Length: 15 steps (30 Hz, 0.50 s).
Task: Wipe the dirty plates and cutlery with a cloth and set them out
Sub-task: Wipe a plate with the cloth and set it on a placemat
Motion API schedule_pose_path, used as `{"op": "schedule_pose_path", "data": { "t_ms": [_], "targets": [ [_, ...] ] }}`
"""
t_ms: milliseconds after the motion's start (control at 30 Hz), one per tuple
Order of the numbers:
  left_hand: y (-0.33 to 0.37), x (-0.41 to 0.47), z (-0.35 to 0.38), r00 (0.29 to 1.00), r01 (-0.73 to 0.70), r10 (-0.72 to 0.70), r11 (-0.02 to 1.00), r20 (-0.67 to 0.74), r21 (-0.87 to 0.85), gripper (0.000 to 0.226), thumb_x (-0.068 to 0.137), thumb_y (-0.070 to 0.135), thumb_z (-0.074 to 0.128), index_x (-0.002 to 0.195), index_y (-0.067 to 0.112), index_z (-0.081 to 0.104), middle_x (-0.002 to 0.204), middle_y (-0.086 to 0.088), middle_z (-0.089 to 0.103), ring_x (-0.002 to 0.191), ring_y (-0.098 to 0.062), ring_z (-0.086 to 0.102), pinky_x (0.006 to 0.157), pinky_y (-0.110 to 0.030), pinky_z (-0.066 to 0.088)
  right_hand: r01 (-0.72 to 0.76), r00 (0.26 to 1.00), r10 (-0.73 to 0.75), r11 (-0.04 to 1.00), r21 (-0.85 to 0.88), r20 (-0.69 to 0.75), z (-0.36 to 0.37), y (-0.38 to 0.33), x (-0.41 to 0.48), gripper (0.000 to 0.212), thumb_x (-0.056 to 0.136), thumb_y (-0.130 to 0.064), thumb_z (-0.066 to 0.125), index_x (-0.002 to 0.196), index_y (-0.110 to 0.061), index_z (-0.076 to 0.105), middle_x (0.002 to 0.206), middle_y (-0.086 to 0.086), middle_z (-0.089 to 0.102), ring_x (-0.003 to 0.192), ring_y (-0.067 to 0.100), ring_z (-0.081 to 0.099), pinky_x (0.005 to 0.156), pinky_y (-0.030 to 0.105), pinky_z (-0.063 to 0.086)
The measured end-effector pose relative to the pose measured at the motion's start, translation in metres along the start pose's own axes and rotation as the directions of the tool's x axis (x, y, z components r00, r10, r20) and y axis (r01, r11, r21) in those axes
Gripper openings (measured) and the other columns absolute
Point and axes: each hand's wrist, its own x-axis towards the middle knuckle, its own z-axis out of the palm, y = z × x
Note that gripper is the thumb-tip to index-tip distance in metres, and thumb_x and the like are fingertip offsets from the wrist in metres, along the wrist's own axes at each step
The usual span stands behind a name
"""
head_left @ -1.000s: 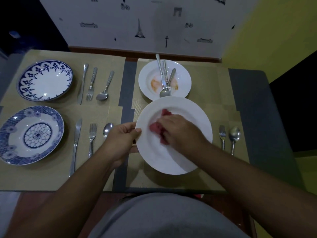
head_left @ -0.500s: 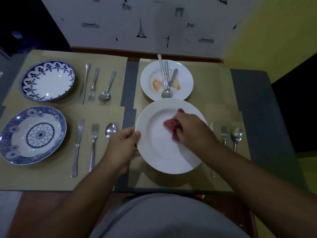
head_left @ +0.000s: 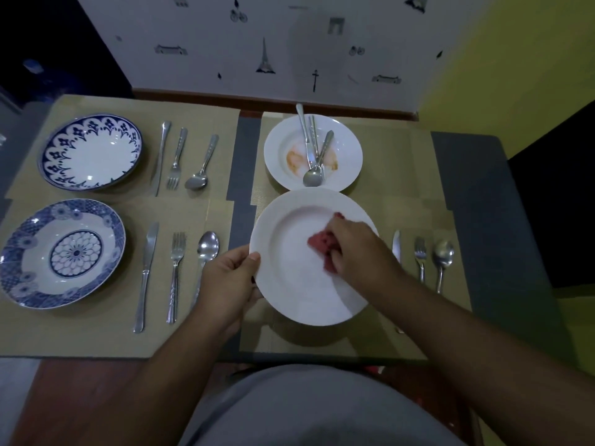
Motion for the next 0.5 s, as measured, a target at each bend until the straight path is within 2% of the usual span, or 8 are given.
{"op": "schedule_pose_path", "data": {
  "t_ms": [67,200,267,333,400,500],
  "targets": [
    [-0.001,0.002,0.002,1.0,-0.009,0.009,1.0,-0.004,0.015,0.022,0.102,0.015,0.054,0.115,0.02,0.071,0.101,-0.002,0.078,0.09,-0.02,0.075,0.07,-0.038,0.064,-0.035,0.995,0.037,0.999,-0.016,0.096,0.006,0.0,-0.022,0.012,0.092,-0.024,0.059,0.1,-0.018,0.054,0.095,0.0,0.059,0.084,0.014,0.055,0.07,0.026,0.042],
    [-0.013,0.008,0.006,1.0,0.029,-0.029,0.998,-0.003,0.06,0.024,0.102,0.017,0.054,0.119,0.017,0.072,0.105,-0.004,0.077,0.094,-0.023,0.074,0.065,-0.034,0.062,-0.05,0.963,0.024,0.995,0.089,0.27,0.029,-0.011,-0.05,0.018,0.094,-0.026,0.06,0.112,-0.022,0.059,0.102,-0.003,0.064,0.089,0.01,0.06,0.077,0.021,0.052],
    [-0.016,0.011,0.005,0.999,0.045,-0.044,0.996,-0.019,0.074,0.024,0.103,0.018,0.053,0.118,0.017,0.072,0.107,-0.004,0.076,0.096,-0.024,0.073,0.063,-0.032,0.061,-0.09,0.962,0.05,0.986,0.138,0.267,0.035,-0.012,-0.047,0.023,0.095,-0.026,0.059,0.118,-0.022,0.06,0.11,-0.002,0.065,0.094,0.008,0.059,0.079,0.013,0.049],
    [-0.017,0.016,0.003,0.996,0.085,-0.084,0.995,-0.02,0.057,0.025,0.104,0.019,0.052,0.12,0.016,0.071,0.107,-0.005,0.076,0.094,-0.024,0.073,0.061,-0.03,0.06,-0.122,0.966,0.075,0.976,0.179,0.249,0.034,-0.01,-0.046,0.03,0.098,-0.027,0.055,0.126,-0.02,0.059,0.12,-0.002,0.063,0.097,0.004,0.053,0.077,0.002,0.037],
    [-0.018,0.019,0.001,0.992,0.124,-0.123,0.991,-0.015,0.05,0.025,0.104,0.018,0.052,0.12,0.014,0.07,0.106,-0.007,0.077,0.091,-0.024,0.074,0.058,-0.028,0.059,-0.092,0.974,0.051,0.979,0.181,0.221,0.033,-0.004,-0.046,0.033,0.098,-0.024,0.055,0.13,-0.018,0.057,0.126,-0.001,0.06,0.096,-0.001,0.046,0.073,-0.006,0.03],
    [-0.021,0.021,0.003,0.99,0.143,-0.143,0.988,-0.011,0.059,0.026,0.104,0.018,0.052,0.123,0.014,0.069,0.111,-0.009,0.075,0.09,-0.024,0.073,0.056,-0.027,0.058,-0.057,0.985,0.028,0.984,0.167,0.169,0.026,0.003,-0.047,0.037,0.093,-0.02,0.063,0.13,-0.015,0.058,0.127,-0.002,0.06,0.102,0.002,0.047,0.079,-0.009,0.027]
  ]
}}
